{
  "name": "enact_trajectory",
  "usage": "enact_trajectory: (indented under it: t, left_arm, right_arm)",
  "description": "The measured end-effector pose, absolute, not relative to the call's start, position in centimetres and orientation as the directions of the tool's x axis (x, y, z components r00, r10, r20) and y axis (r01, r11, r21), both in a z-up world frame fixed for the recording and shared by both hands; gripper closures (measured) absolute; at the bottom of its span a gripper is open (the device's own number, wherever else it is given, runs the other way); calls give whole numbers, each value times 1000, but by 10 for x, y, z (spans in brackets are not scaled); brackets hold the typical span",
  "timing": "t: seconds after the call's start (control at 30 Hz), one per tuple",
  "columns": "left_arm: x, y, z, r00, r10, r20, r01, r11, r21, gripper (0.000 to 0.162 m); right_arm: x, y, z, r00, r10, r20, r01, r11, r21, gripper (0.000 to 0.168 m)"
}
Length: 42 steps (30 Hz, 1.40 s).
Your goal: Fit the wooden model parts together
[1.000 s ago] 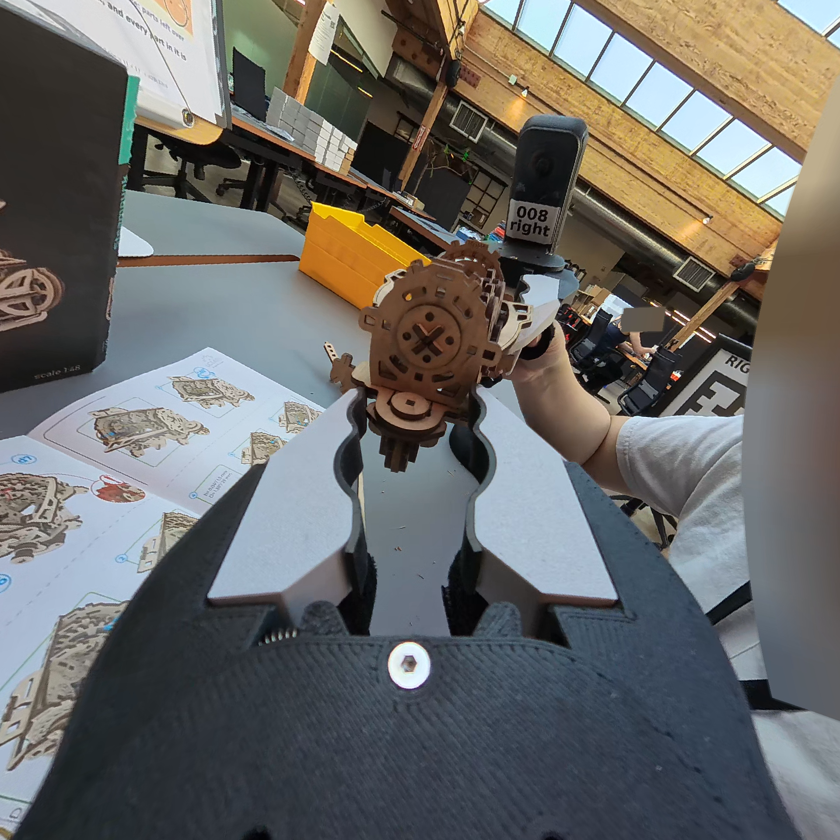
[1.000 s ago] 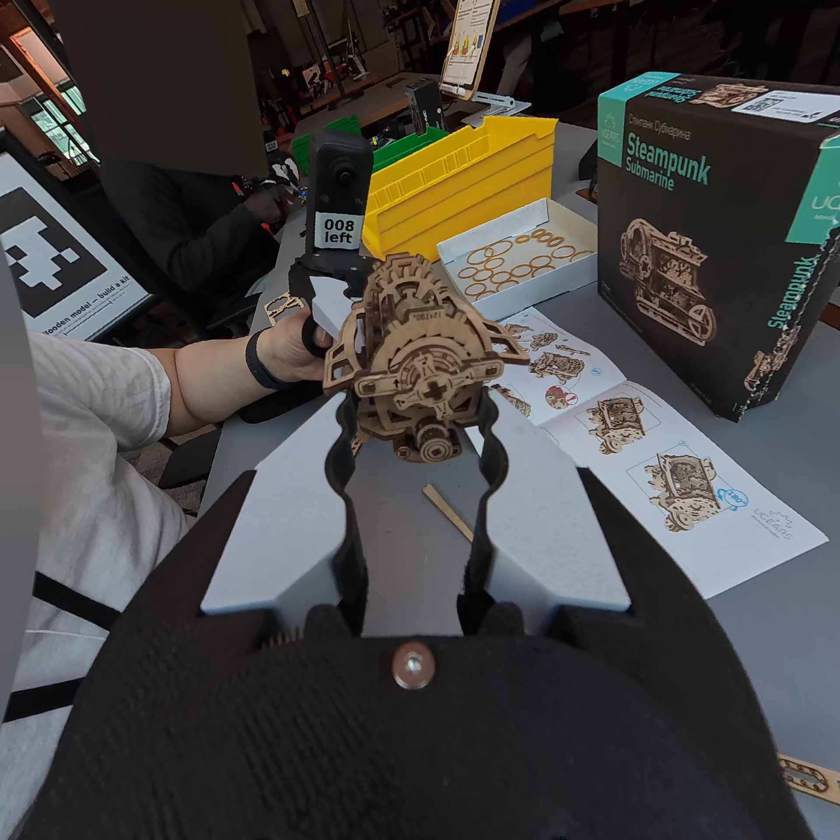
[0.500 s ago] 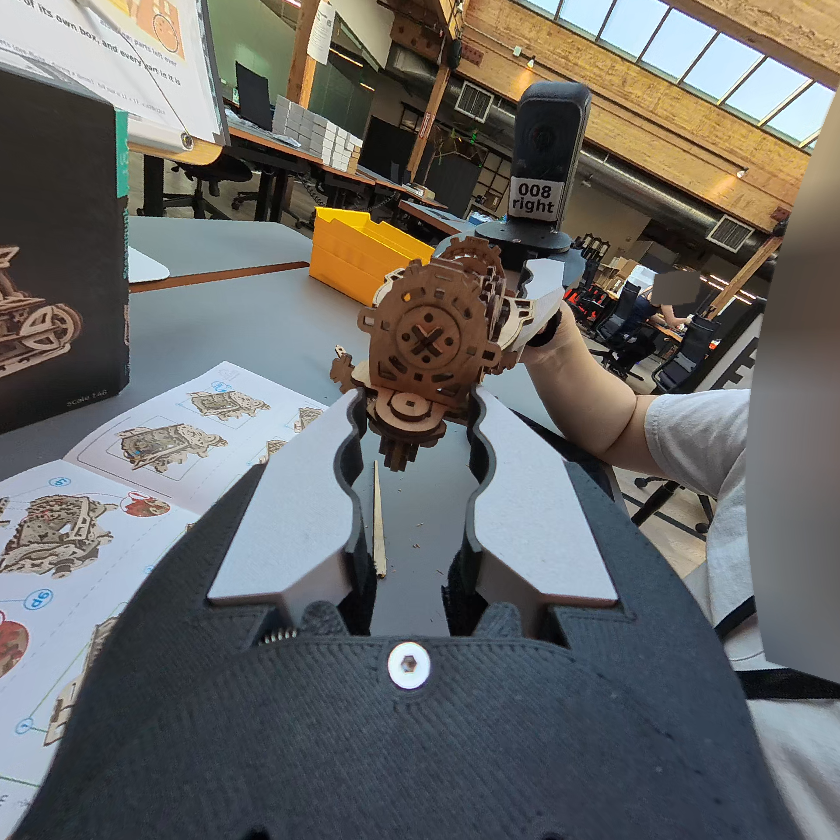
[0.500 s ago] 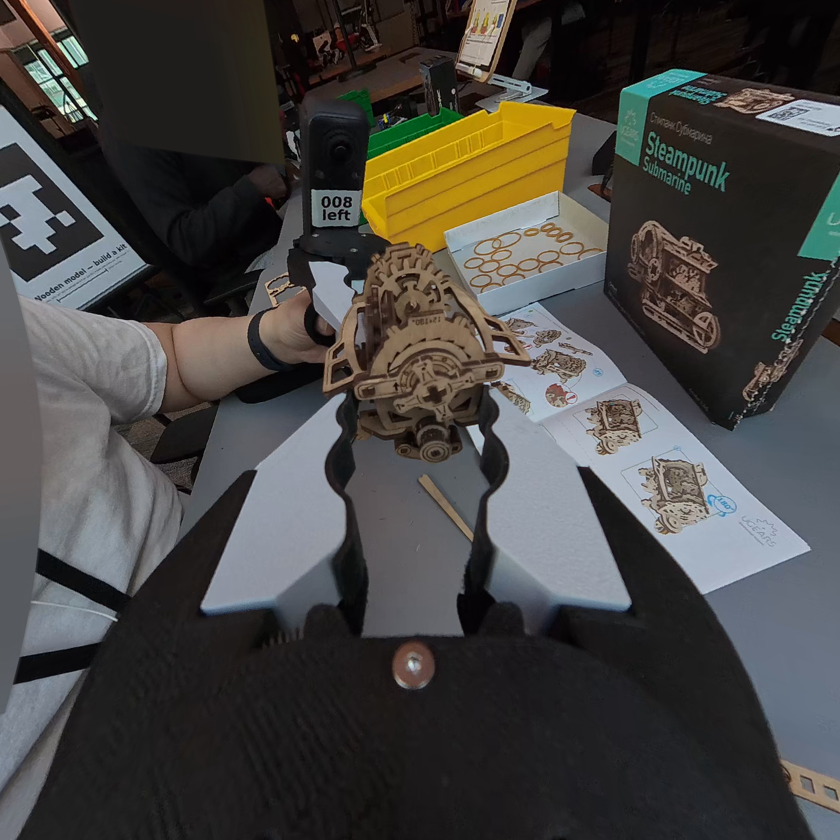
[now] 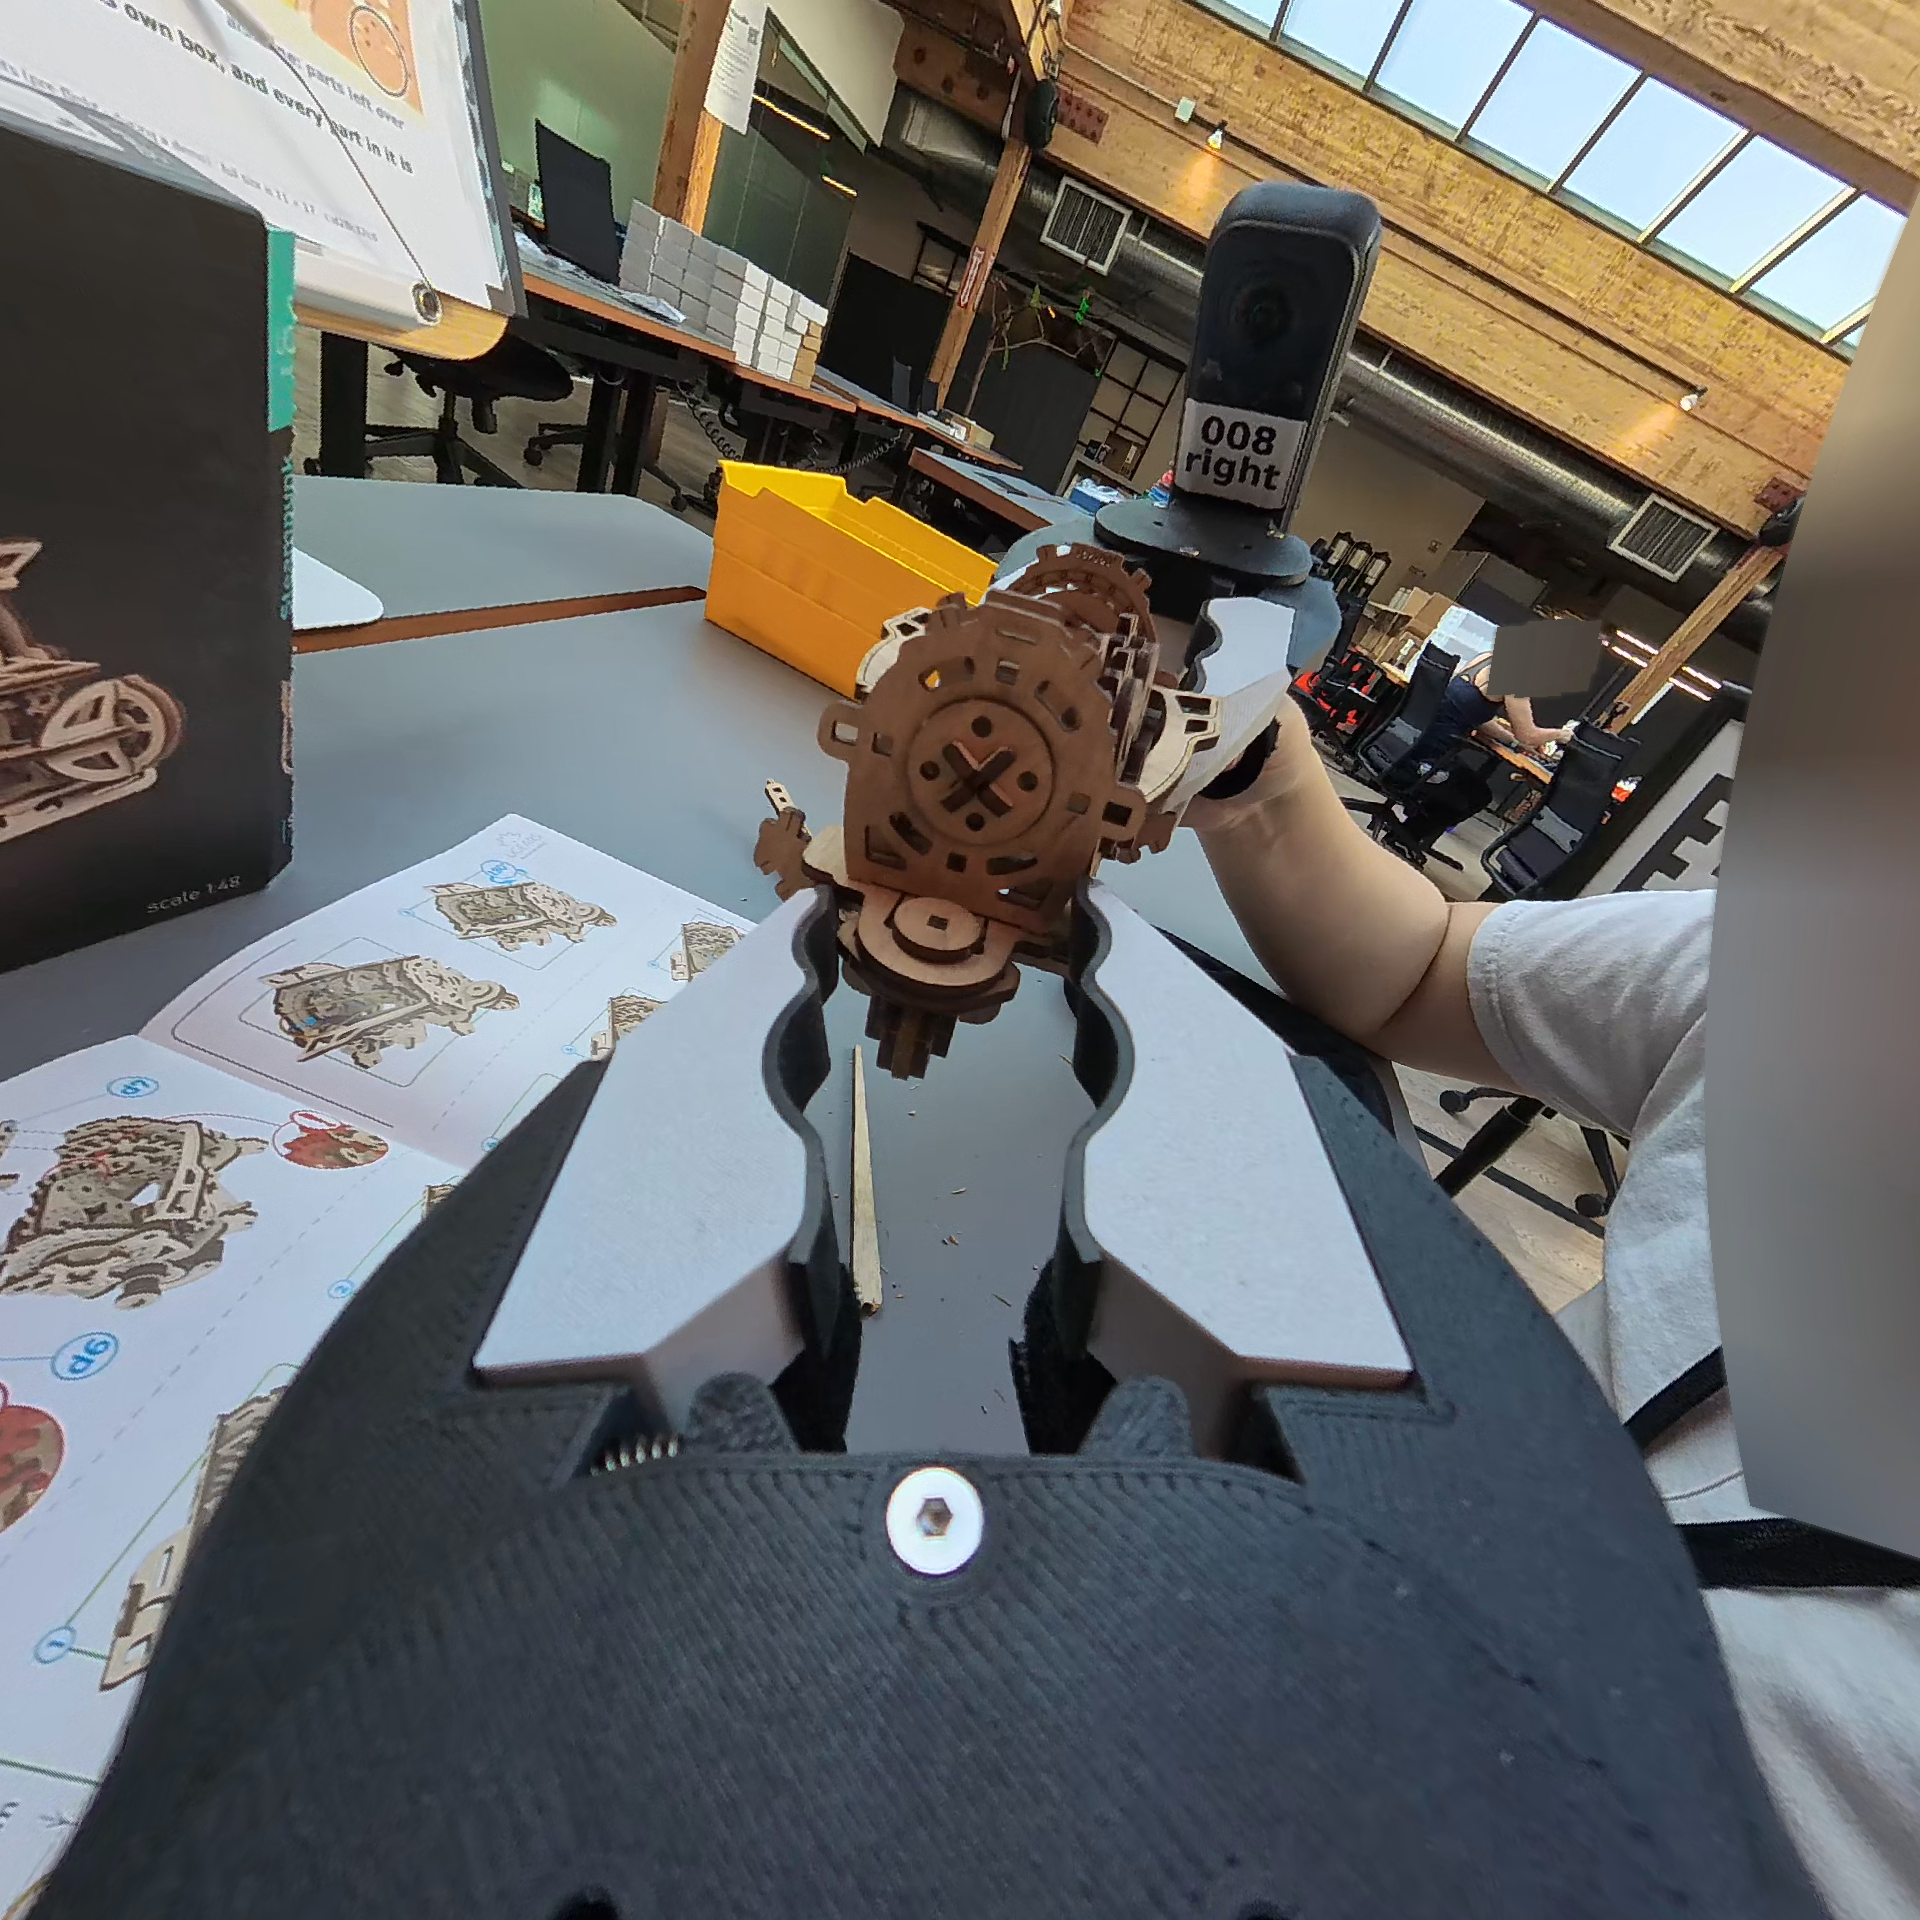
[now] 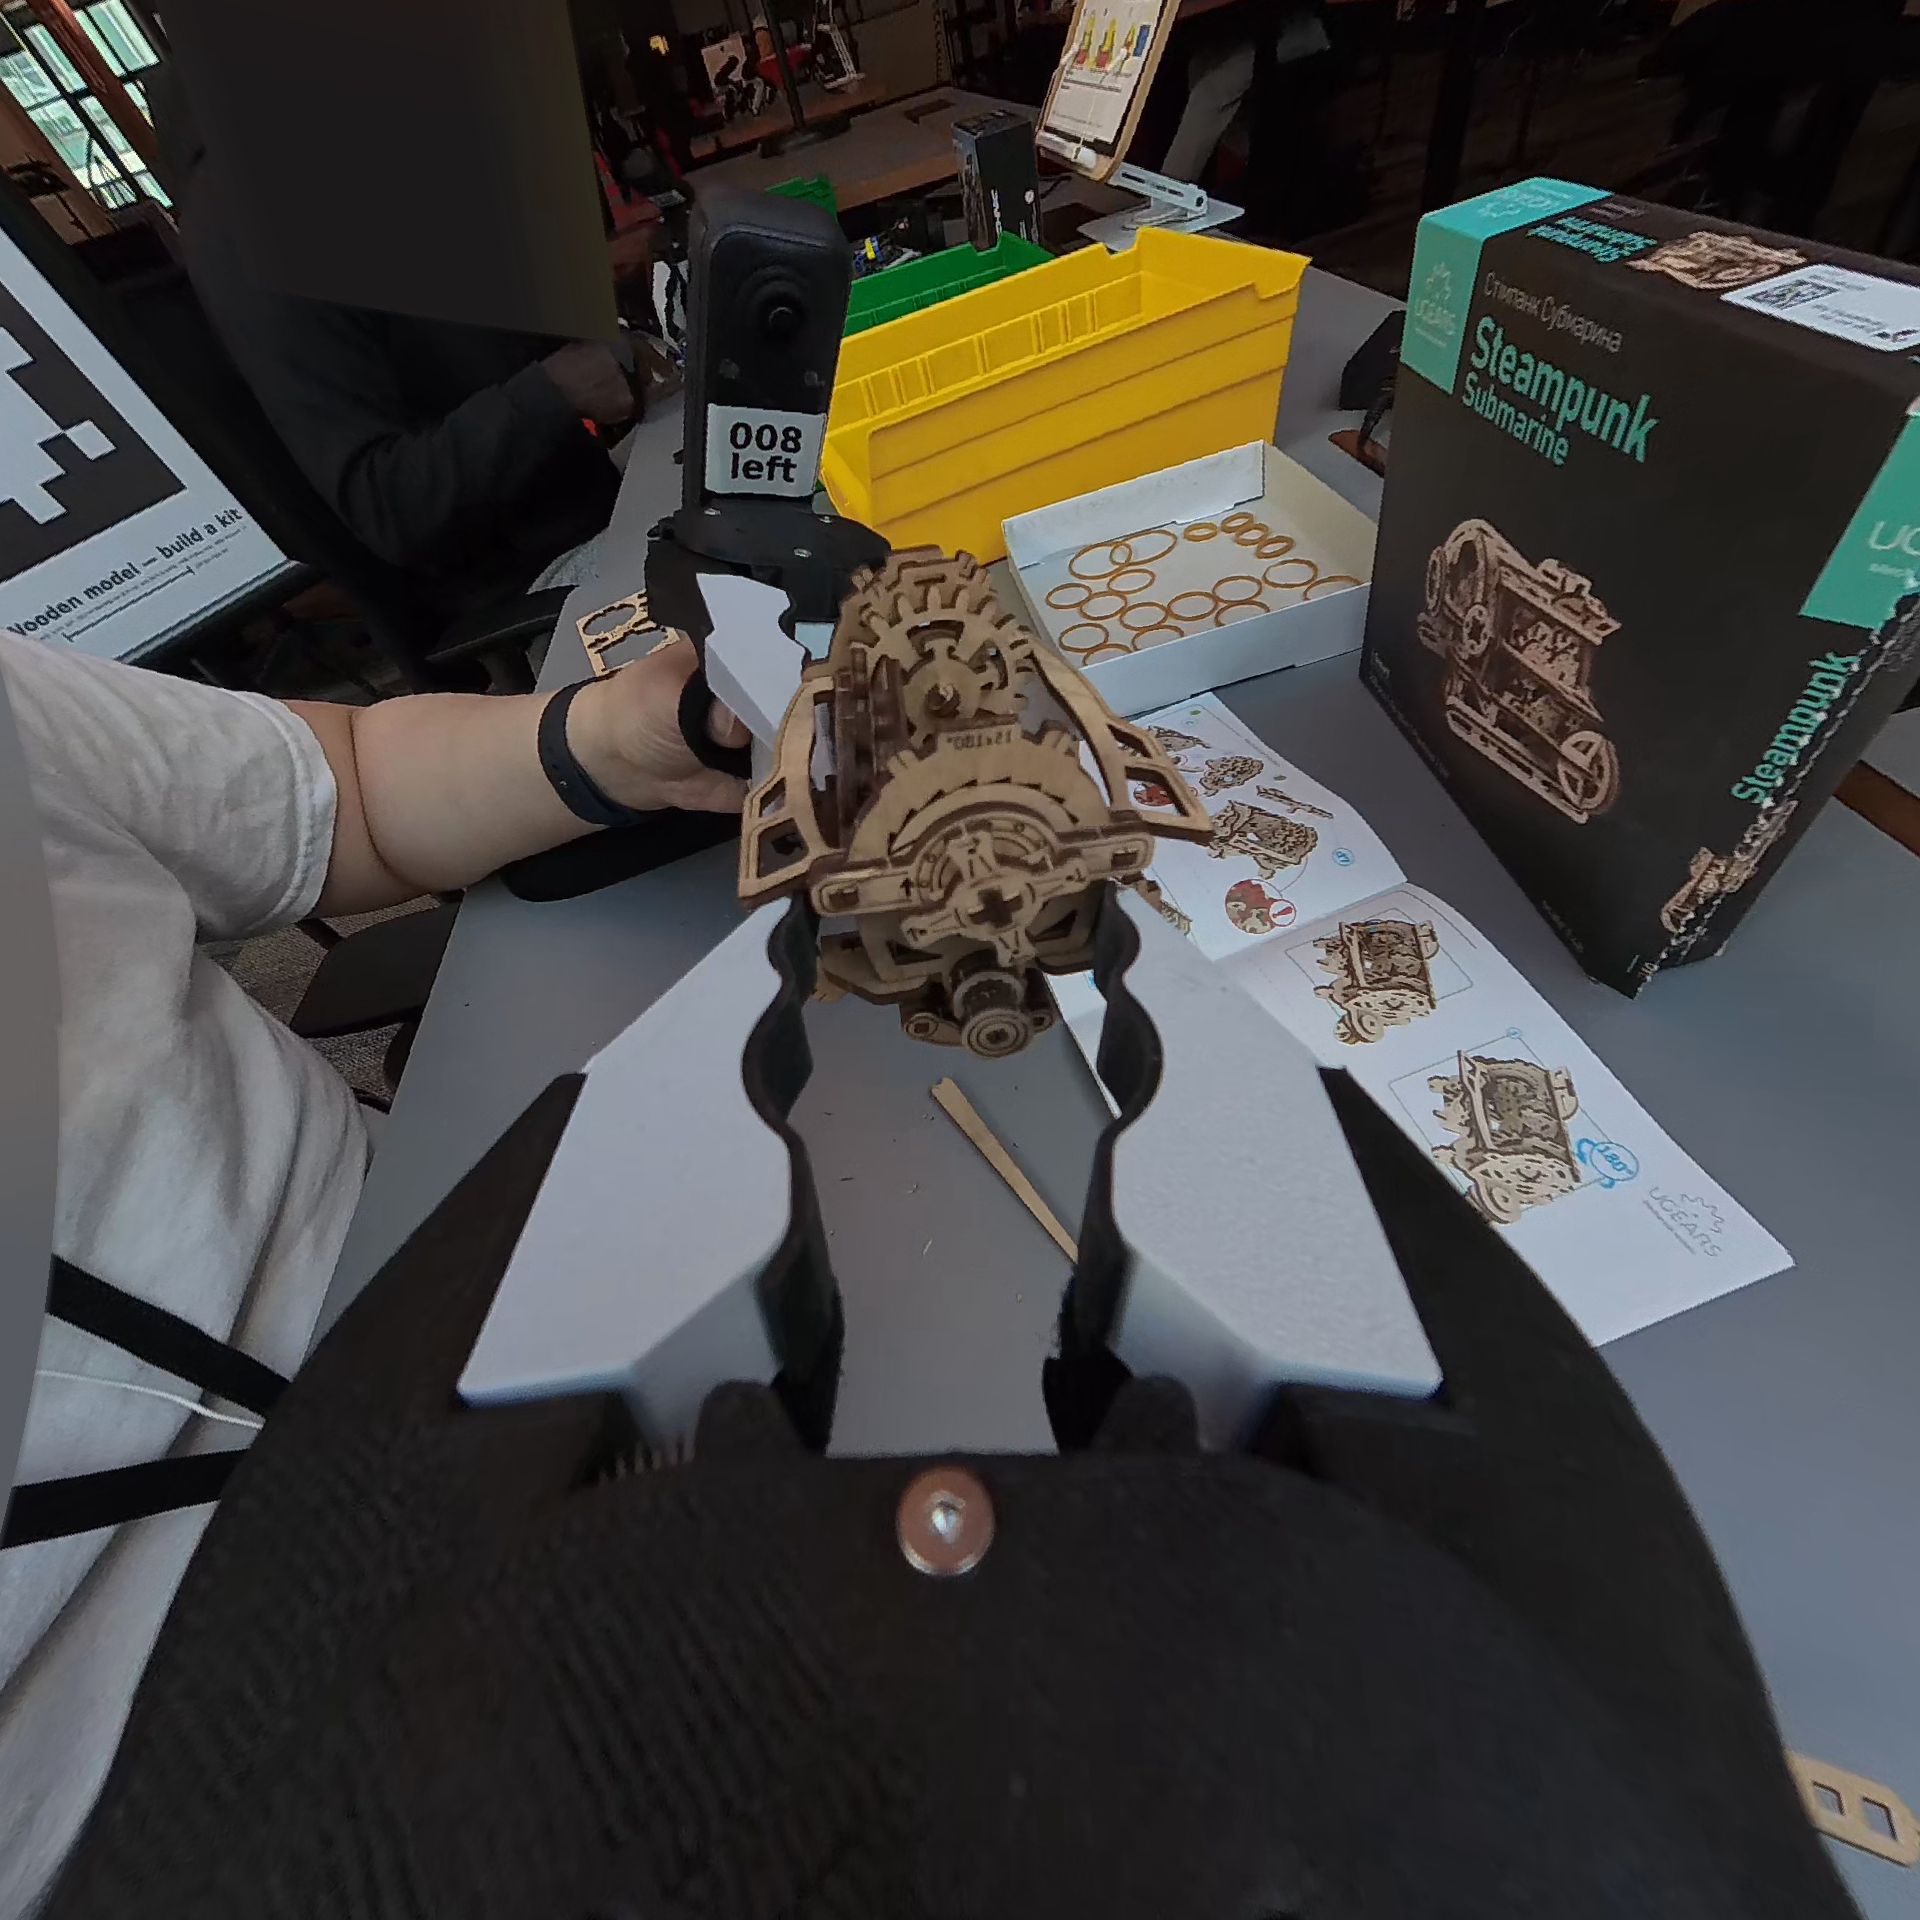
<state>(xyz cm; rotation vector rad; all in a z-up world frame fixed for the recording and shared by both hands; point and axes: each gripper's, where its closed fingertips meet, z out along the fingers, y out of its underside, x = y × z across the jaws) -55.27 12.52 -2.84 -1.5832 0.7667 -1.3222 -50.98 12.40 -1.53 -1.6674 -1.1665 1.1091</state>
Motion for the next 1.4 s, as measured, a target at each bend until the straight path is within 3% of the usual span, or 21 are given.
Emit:
enact_trajectory:
  t: [0.6,1.4]
  left_arm:
    - [-554,128,-31,223,-857,464,99,-453,-886,120]
    - [-554,128,-30,264,-884,387,81,-379,-922,120]
  right_arm:
    - [-511,126,-20,184,967,-178,247,-221,-944,115]
    - [-510,127,-21,145,969,-201,215,-230,-949,115]
